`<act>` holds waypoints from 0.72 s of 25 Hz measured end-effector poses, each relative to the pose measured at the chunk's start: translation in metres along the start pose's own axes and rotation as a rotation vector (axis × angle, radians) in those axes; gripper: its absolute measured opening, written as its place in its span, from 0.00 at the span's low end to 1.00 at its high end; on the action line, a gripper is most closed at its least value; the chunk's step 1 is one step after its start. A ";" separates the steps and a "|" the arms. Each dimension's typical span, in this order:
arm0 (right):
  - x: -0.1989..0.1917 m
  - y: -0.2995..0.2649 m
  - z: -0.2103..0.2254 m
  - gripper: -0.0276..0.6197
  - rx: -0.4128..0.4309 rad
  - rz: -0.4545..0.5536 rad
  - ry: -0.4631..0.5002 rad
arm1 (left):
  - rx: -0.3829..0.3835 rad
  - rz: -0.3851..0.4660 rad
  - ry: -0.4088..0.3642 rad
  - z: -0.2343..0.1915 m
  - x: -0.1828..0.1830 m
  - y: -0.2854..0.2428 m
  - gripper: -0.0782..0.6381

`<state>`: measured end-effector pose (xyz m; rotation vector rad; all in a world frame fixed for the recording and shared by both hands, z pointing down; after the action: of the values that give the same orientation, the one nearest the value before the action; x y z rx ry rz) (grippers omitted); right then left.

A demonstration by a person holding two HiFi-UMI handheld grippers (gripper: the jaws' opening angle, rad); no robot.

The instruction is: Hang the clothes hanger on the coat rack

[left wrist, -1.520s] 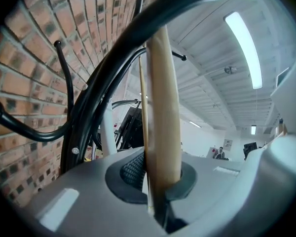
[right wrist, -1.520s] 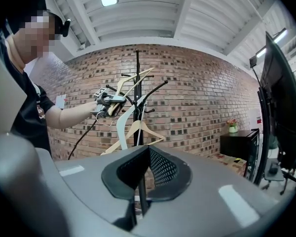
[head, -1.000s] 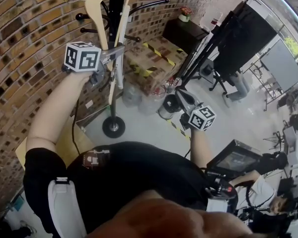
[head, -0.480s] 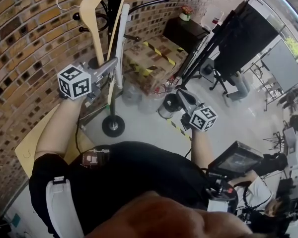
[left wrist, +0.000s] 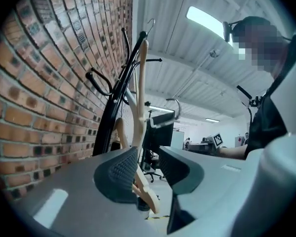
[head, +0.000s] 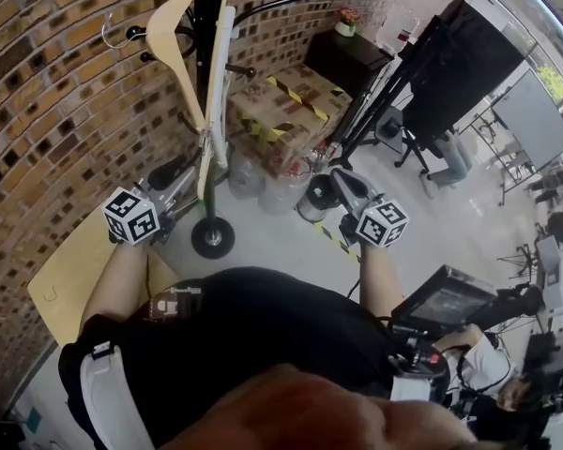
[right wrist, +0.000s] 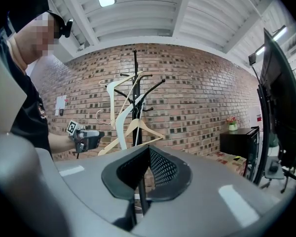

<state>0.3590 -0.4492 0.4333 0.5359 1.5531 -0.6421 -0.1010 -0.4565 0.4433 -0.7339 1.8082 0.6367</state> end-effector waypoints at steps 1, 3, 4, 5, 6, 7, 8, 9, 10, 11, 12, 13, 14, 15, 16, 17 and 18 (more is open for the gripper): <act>-0.001 0.001 0.000 0.06 -0.001 0.001 -0.002 | -0.017 -0.020 0.008 0.002 -0.013 0.003 0.29; -0.005 0.004 0.001 0.06 -0.004 0.002 -0.008 | -0.058 -0.058 0.025 0.006 -0.038 0.006 0.26; -0.007 0.006 0.000 0.06 -0.005 -0.001 -0.013 | -0.078 -0.072 0.041 0.009 -0.049 0.007 0.23; -0.008 0.008 0.000 0.06 -0.006 -0.005 -0.016 | -0.099 -0.081 0.062 0.013 -0.060 0.006 0.21; -0.009 0.012 -0.001 0.06 -0.007 -0.011 -0.019 | -0.121 -0.089 0.085 0.018 -0.070 0.004 0.19; -0.011 0.016 -0.001 0.06 -0.011 -0.014 -0.023 | -0.144 -0.098 0.103 0.022 -0.079 0.000 0.18; -0.013 0.021 -0.002 0.06 -0.018 -0.016 -0.029 | -0.167 -0.111 0.114 0.027 -0.087 -0.005 0.16; -0.016 0.025 -0.003 0.06 -0.025 -0.015 -0.035 | -0.188 -0.127 0.119 0.033 -0.095 -0.011 0.14; -0.019 0.028 -0.003 0.06 -0.029 -0.013 -0.042 | -0.207 -0.144 0.120 0.038 -0.103 -0.018 0.13; -0.021 0.030 -0.003 0.06 -0.030 -0.012 -0.048 | -0.223 -0.160 0.119 0.043 -0.110 -0.024 0.12; -0.025 0.032 -0.003 0.06 -0.029 -0.013 -0.054 | -0.238 -0.174 0.120 0.049 -0.117 -0.031 0.11; -0.028 0.035 -0.004 0.06 -0.032 -0.015 -0.061 | -0.255 -0.188 0.125 0.055 -0.124 -0.038 0.11; -0.033 0.040 -0.007 0.06 -0.038 -0.017 -0.070 | -0.276 -0.203 0.134 0.060 -0.129 -0.047 0.11; -0.038 0.047 -0.010 0.06 -0.047 -0.021 -0.082 | -0.301 -0.219 0.147 0.065 -0.134 -0.055 0.11; -0.043 0.053 -0.015 0.06 -0.052 -0.028 -0.094 | -0.325 -0.235 0.160 0.070 -0.139 -0.064 0.11; -0.047 0.059 -0.020 0.06 -0.054 -0.037 -0.107 | -0.345 -0.250 0.167 0.074 -0.142 -0.073 0.11; -0.053 0.063 -0.025 0.06 -0.053 -0.044 -0.122 | -0.363 -0.264 0.169 0.078 -0.144 -0.080 0.11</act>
<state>0.3880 -0.3842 0.4814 0.4161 1.4665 -0.6532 0.0460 -0.4272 0.5477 -1.2803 1.7235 0.7521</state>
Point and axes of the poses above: the fingertips, and each gripper's own axes: y backward along the fingers, z to its right, x out of its top, the point moved 10 cm from there along y, backward along the fingers, and after that the axes turned 7 degrees about y, right-handed, at the moved point
